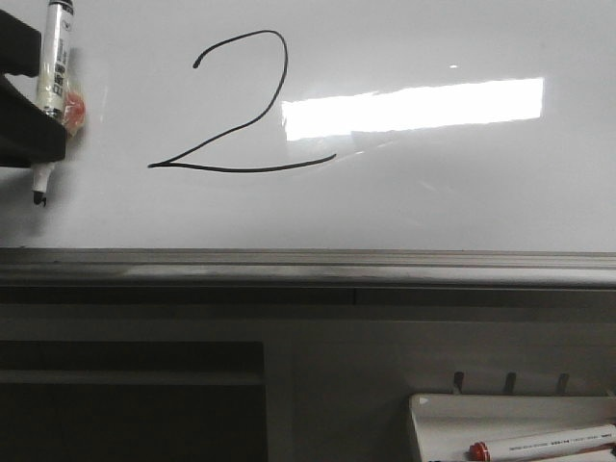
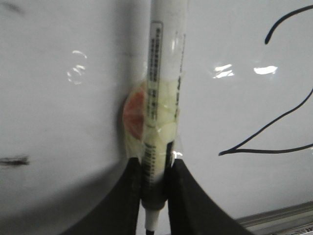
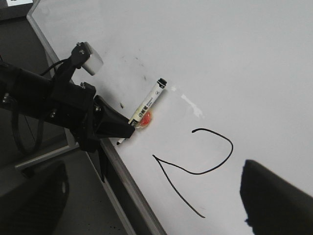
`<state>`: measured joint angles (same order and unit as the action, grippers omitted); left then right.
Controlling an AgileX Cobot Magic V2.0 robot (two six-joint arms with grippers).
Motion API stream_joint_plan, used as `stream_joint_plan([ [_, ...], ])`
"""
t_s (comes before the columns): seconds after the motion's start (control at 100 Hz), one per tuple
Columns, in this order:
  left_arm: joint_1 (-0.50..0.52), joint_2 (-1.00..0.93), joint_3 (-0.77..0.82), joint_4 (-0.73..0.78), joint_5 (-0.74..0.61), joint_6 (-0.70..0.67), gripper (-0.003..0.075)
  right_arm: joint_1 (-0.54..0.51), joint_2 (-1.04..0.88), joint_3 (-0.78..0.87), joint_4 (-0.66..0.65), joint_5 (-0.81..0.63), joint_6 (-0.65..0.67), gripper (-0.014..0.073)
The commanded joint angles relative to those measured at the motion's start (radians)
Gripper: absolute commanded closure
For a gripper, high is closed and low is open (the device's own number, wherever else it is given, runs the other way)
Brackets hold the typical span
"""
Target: Write number 2 on whiteboard
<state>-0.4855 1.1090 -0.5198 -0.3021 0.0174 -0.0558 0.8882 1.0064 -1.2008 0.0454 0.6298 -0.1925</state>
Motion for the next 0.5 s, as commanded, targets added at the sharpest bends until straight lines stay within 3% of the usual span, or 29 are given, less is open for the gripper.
stream_joint_plan([
  [0.0,0.001,0.012,-0.037,-0.023,-0.071,-0.008,0.0741,-0.006,-0.01,-0.029,-0.01,-0.068,0.003,-0.0044],
  [0.49,0.001,0.023,-0.037,-0.028,-0.09,-0.008,0.0741,-0.006,-0.01,-0.029,-0.012,-0.068,0.003,-0.0044],
])
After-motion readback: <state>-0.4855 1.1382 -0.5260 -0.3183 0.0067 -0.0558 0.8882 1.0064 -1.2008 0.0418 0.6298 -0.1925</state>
